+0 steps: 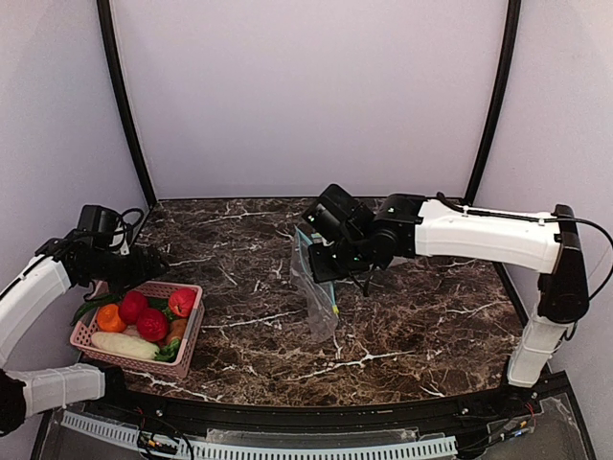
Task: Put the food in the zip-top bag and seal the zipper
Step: Pass from the left arm to the right, then pick up the fake vegetable from the bin.
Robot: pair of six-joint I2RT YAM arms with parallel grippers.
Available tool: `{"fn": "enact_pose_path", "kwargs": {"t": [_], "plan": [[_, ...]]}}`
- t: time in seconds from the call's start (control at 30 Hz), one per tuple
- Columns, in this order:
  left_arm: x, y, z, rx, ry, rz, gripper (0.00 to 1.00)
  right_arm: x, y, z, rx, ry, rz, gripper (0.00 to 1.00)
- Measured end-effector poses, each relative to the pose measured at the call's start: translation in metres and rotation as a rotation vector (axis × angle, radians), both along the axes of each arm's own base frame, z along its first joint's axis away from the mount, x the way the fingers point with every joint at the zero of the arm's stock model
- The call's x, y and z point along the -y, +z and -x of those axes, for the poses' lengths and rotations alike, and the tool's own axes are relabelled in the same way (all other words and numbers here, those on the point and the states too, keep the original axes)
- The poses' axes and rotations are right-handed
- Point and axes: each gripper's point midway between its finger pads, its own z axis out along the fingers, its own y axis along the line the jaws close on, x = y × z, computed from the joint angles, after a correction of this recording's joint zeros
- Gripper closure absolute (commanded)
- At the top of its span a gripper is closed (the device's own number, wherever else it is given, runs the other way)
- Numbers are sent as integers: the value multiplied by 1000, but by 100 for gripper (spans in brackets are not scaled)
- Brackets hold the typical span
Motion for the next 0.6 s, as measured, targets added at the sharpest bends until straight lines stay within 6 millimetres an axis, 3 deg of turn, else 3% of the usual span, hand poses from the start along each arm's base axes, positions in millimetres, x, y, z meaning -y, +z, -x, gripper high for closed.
{"fn": "enact_pose_path", "kwargs": {"t": [0.37, 0.6], "plan": [[-71, 14, 31, 45, 357, -156, 2, 4, 0, -5, 2, -7, 6, 100], [-122, 0, 45, 1, 602, -170, 7, 3, 0, -5, 2, -3, 4, 100]]}}
